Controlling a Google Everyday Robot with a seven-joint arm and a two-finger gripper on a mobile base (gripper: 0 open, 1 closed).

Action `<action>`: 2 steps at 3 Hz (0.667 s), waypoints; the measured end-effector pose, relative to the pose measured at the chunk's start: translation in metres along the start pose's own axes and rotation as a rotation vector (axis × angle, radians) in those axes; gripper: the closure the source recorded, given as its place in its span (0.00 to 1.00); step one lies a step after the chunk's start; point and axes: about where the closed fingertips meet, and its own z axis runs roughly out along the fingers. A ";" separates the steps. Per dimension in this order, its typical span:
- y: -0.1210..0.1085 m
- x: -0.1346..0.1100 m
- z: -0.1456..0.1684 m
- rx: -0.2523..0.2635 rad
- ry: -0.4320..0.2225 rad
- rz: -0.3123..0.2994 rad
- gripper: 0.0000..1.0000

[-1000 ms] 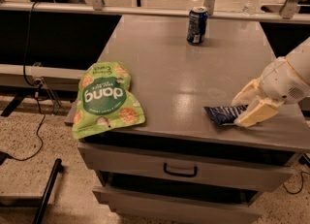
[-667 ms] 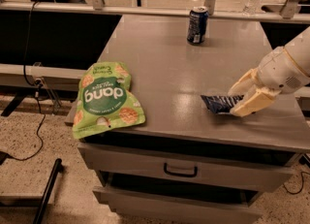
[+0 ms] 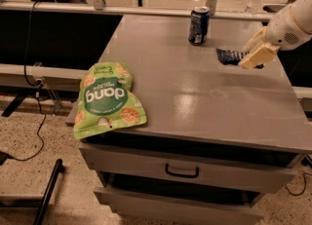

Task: Move rxbar blueberry near pepsi can

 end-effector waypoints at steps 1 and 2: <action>-0.046 -0.008 0.017 0.100 0.044 0.038 1.00; -0.076 -0.020 0.038 0.170 0.068 0.062 0.89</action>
Offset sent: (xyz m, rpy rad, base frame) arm 0.1343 0.0187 -0.0078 -0.1021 -0.1613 -0.2357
